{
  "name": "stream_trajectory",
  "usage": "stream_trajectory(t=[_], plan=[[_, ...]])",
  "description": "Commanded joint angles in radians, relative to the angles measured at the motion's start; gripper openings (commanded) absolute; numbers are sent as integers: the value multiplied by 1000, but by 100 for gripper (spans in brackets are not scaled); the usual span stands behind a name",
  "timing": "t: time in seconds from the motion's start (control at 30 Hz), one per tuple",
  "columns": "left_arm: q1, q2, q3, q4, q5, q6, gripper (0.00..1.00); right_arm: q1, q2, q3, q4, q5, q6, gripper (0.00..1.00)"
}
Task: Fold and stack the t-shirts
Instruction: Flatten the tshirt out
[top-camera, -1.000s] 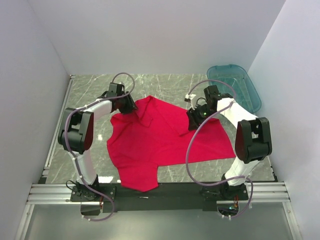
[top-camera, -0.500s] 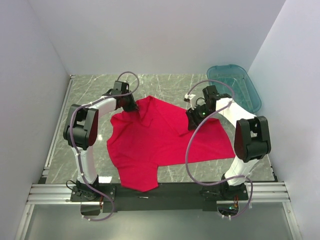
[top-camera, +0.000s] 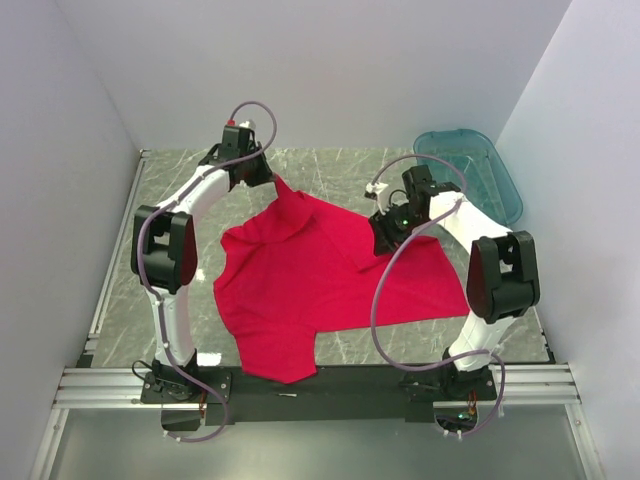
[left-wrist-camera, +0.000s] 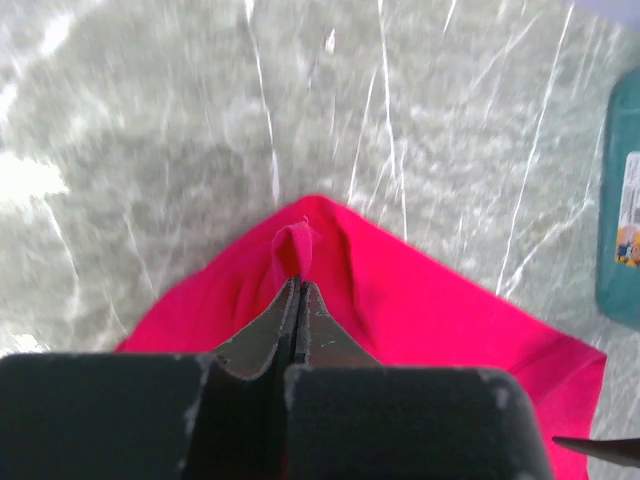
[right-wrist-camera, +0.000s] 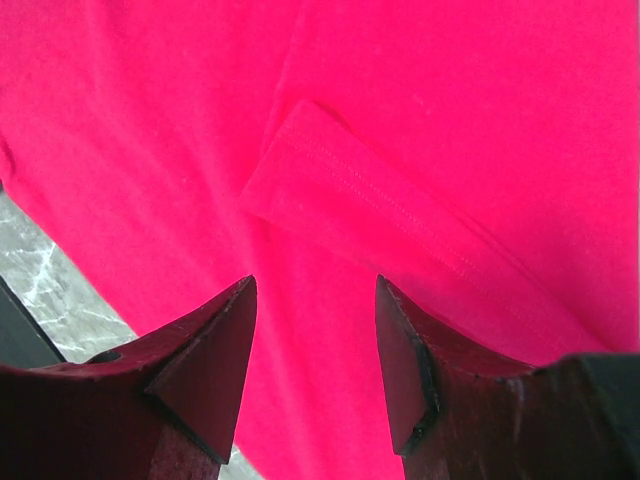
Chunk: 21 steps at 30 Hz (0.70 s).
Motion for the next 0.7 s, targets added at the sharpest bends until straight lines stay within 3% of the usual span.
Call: stream_trajectory(t=[0.0,0.13,0.37,0.5,0.67], plan=[[7,29,73,-34,-14,51,0,24,21,63,-25,-6,-35,58],[13,42,96,-33,-4,53,0,51,43,66,-48,2,-85,59],[17,78,145,-51,6,61,0,128,31,2,-91,20,-314,61],[24,95,154,-54,9,64,0,176,12,-61,-16,74,-329,63],[38,109,160,-59,9,65,0,199,70,3,27,117,-265,63]])
